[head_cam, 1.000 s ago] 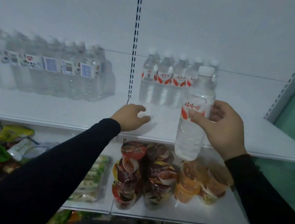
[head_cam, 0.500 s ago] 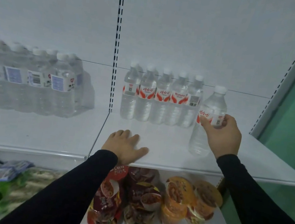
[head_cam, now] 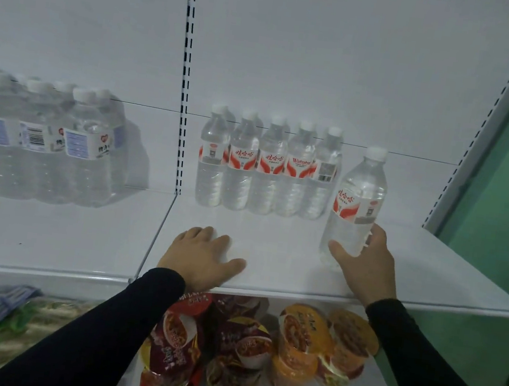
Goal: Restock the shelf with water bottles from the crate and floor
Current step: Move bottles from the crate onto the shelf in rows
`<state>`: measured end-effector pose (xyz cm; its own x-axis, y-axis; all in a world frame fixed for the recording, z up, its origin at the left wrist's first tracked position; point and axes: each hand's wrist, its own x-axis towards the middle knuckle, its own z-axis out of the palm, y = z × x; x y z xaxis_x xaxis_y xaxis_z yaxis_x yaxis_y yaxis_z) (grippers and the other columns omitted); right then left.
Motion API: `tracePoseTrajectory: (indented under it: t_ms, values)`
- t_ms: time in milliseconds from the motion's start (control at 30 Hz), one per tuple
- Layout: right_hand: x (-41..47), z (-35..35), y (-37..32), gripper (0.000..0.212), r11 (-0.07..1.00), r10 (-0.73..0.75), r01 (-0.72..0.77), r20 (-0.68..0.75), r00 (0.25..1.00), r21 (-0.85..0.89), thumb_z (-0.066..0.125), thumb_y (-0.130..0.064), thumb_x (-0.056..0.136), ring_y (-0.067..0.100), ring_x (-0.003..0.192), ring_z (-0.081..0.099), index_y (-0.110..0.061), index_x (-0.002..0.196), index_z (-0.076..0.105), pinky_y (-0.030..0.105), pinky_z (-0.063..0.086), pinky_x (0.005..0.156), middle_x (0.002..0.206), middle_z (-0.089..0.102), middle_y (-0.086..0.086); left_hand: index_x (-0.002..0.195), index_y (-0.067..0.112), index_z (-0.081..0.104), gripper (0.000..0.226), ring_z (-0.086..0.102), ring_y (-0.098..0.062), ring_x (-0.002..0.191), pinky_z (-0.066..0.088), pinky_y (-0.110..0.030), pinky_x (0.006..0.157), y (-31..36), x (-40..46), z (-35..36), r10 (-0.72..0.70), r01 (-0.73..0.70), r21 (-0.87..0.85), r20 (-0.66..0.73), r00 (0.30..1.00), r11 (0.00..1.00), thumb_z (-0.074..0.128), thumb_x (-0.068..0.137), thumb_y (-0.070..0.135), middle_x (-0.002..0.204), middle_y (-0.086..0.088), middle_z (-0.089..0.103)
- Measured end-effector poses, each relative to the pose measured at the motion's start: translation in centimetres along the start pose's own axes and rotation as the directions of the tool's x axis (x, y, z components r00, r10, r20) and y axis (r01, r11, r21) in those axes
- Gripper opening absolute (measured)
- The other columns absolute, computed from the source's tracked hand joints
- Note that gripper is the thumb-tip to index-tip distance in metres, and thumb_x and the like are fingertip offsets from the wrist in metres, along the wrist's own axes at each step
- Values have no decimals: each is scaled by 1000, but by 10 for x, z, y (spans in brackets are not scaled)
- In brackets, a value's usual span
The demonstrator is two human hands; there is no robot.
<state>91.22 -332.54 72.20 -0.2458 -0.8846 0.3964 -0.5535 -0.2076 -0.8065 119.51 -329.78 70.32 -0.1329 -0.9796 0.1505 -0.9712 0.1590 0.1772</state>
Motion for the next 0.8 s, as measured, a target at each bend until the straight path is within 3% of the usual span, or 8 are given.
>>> tracePoseTrajectory:
  t_ms: [100, 400, 600, 800]
  values:
    - [20, 5, 7, 69, 1000, 11, -11, -29, 1000, 16, 76, -27, 84, 28, 122, 53, -13, 140, 38, 32, 43, 96, 137, 55, 8, 127, 24, 49, 60, 37, -26, 128, 30, -39, 105, 2, 0, 0, -9, 9, 8, -5, 1000, 1000, 31, 90, 68, 134, -7, 46]
    - [104, 29, 34, 68, 999, 30, -31, -37, 999, -16, 74, -24, 87, 34, 126, 50, -7, 141, 36, 43, 44, 104, 138, 52, 15, 118, 28, 50, 66, 43, -20, 119, 36, -36, 100, -1, 1, 2, -2, 2, 3, -31, 1000, 1000, 22, 82, 75, 118, 2, 50]
    - [134, 47, 39, 67, 1000, 16, -17, -26, 1000, -4, 73, -25, 88, 33, 124, 52, -9, 141, 36, 43, 45, 104, 138, 53, 13, 130, 30, 46, 66, 37, -17, 128, 30, -33, 106, 2, 1, 0, -14, 14, -3, -37, 999, 1000, 26, 87, 74, 135, 1, 47]
    - [143, 48, 45, 65, 1000, -9, 9, 14, 1000, -26, 69, -28, 89, 33, 119, 56, -13, 140, 34, 43, 48, 99, 134, 55, 12, 135, 31, 44, 64, 35, -16, 130, 27, -31, 107, 7, 0, -4, -38, 38, -11, -27, 999, 999, 29, 88, 72, 138, 2, 45]
